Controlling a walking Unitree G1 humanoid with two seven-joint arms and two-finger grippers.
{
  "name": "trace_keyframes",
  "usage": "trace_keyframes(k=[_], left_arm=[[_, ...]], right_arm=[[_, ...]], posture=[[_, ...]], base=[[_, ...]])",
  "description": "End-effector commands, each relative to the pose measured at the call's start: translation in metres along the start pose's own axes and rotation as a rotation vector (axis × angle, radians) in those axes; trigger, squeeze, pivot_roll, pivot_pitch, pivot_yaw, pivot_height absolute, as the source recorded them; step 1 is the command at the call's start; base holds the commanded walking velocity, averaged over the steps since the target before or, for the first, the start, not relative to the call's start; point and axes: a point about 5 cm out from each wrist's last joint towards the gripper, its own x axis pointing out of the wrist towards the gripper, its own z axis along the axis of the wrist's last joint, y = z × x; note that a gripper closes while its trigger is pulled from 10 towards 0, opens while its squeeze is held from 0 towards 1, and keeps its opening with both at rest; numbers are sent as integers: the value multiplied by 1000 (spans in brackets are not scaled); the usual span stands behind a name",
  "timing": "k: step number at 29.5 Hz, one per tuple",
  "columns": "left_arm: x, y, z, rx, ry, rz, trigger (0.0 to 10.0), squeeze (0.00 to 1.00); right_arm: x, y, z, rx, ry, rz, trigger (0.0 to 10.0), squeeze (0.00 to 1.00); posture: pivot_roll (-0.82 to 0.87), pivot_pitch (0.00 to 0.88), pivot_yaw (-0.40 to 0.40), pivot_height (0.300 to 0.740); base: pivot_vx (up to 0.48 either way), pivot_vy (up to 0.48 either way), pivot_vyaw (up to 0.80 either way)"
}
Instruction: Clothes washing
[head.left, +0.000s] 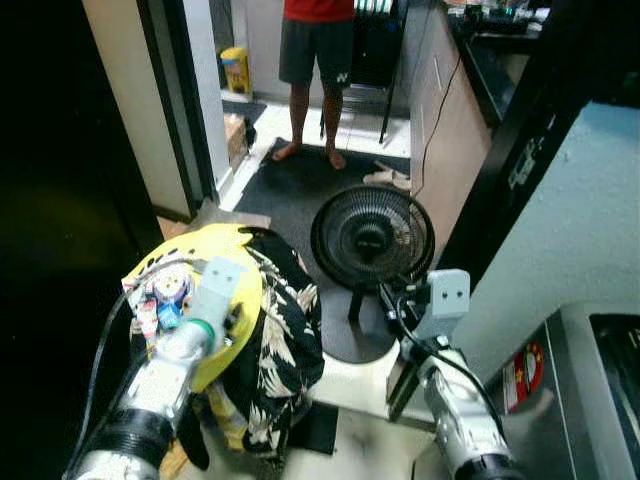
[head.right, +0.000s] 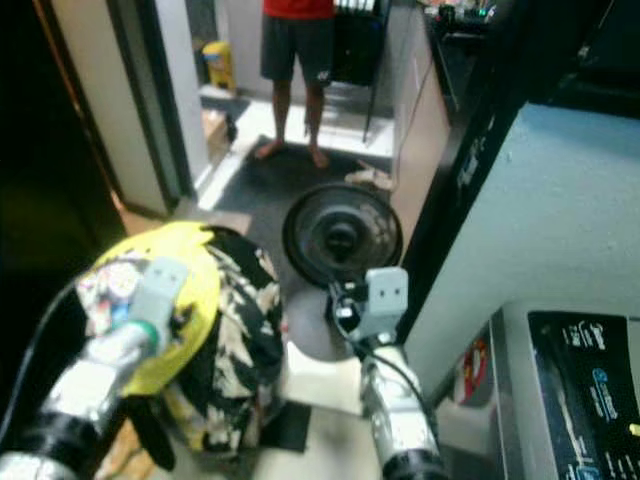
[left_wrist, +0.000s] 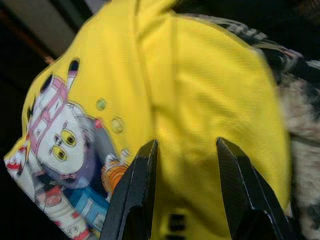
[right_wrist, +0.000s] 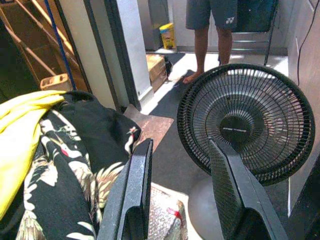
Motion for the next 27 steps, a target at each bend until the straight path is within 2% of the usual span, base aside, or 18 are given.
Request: trace_keyframes(k=[1, 2, 3, 4, 5, 6, 8, 10, 13, 14, 19, 22, 23, 24, 25, 27], left_arm=[[2, 9, -2, -42, 25, 11, 10000, 0], [2, 9, -2, -42, 25, 11, 10000, 0], [4, 18, 3, -77, 28, 17, 10000, 0], [4, 18, 3, -77, 28, 17, 10000, 0], [6, 25, 6, -104, 44, 1, 10000, 0], [6, 26, 2, -98, 69, -54, 10000, 0], [6, 26, 2, -98, 69, -54, 10000, 0], [5, 23, -5, -81, 106, -124, 10000, 0], [4, 19, -12, -66, 131, -152, 10000, 0], [3, 13, -21, -59, 163, -171, 10000, 0], [3, 3, -39, -67, 225, -179, 10000, 0], [3, 2, -40, -91, 225, -164, 10000, 0], [4, 3, -39, -107, 218, -156, 5059, 0], [4, 3, -39, -107, 218, -156, 5059, 0], [5, 4, -37, -118, 206, -149, 0, 0], [6, 6, -32, -133, 178, -141, 0, 0]], right_arm=[[1, 1, -2, -7, 15, 10, 10000, 0], [1, 1, -2, -7, 15, 10, 10000, 0], [2, 2, -3, -6, 17, 16, 10000, 0], [2, 2, -3, -6, 17, 16, 10000, 0], [3, 4, -3, -6, 21, 23, 10000, 0], [3, 5, -4, -4, 23, 28, 10000, 0], [3, 5, -4, -4, 23, 28, 10000, 0], [3, 6, -4, -2, 23, 31, 10000, 0], [2, 6, -4, 0, 24, 28, 10000, 0], [2, 5, -5, 1, 26, 24, 10000, 0], [0, 4, -6, 2, 32, 22, 10000, 0], [0, 5, -7, 2, 34, 24, 10000, 0], [1, 5, -7, 3, 34, 25, 10000, 0], [1, 5, -7, 3, 34, 25, 10000, 0], [1, 5, -7, 4, 33, 25, 10000, 0], [1, 5, -7, 5, 32, 25, 10000, 0]], posture=[[7, 95, 2, 740], [7, 95, 2, 740], [9, 97, 1, 740], [9, 97, 1, 740], [11, 101, -1, 740], [8, 106, 0, 740], [8, 106, 0, 740], [8, 106, 0, 740], [7, 109, 2, 740], [7, 113, 0, 740], [8, 120, -3, 740], [10, 126, -6, 740], [10, 126, -6, 740], [10, 126, -6, 740], [11, 123, -6, 740], [12, 121, -5, 740]], base=[[0, 0, 0], [0, 0, 0], [0, 0, 0], [0, 0, 0], [0, 0, 0], [0, 0, 0], [0, 0, 0], [0, 0, 0], [0, 0, 0], [0, 0, 0], [0, 0, 0], [0, 0, 0], [0, 0, 0], [0, 0, 0], [0, 0, 0], [0, 0, 0]])
